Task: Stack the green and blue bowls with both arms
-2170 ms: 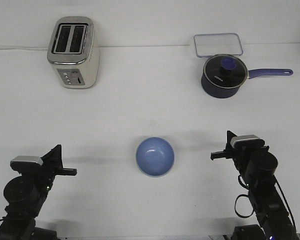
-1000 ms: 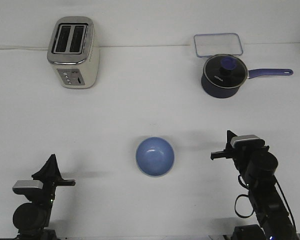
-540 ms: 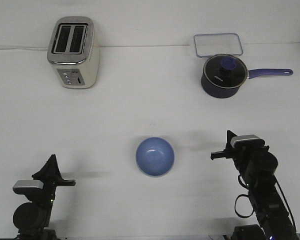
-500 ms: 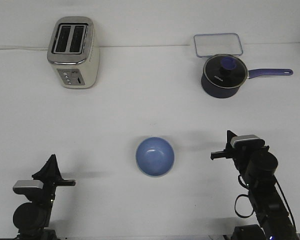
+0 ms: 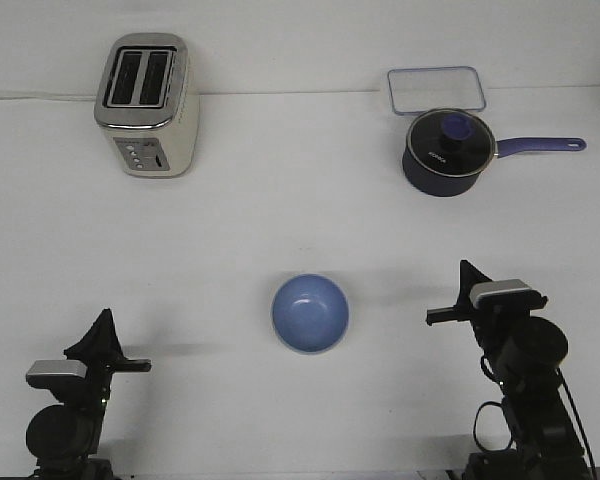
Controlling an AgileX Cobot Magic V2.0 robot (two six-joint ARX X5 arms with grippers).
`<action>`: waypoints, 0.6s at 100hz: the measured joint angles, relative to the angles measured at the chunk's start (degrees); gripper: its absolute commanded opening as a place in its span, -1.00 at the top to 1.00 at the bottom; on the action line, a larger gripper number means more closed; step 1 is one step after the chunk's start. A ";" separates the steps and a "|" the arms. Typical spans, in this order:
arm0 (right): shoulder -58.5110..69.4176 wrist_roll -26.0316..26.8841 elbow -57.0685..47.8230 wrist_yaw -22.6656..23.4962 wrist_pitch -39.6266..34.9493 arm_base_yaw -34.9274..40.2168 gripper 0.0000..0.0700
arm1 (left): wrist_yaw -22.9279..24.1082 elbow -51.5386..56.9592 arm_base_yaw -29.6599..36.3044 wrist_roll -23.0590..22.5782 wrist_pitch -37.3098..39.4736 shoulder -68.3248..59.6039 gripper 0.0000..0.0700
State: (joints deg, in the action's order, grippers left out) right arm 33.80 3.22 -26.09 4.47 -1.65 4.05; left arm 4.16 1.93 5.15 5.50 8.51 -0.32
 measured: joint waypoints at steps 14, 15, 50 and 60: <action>-8.48 -0.02 7.17 0.00 4.09 0.00 0.99 | 0.00 0.00 0.00 0.00 0.00 0.00 0.96; -9.11 -0.02 7.72 0.00 4.33 0.00 0.99 | 0.00 0.00 0.00 0.00 0.00 0.00 0.96; -33.81 -0.02 19.78 -0.04 5.62 -1.86 0.99 | 0.00 0.00 0.00 0.00 0.02 0.02 0.96; -33.62 -0.02 20.04 -0.17 4.96 -1.92 0.99 | 0.00 0.00 0.00 0.00 -0.11 0.00 0.96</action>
State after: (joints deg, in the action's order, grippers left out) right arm 0.19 3.20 -6.04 4.29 3.31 2.13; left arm 4.16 1.93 5.15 5.50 8.40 -0.32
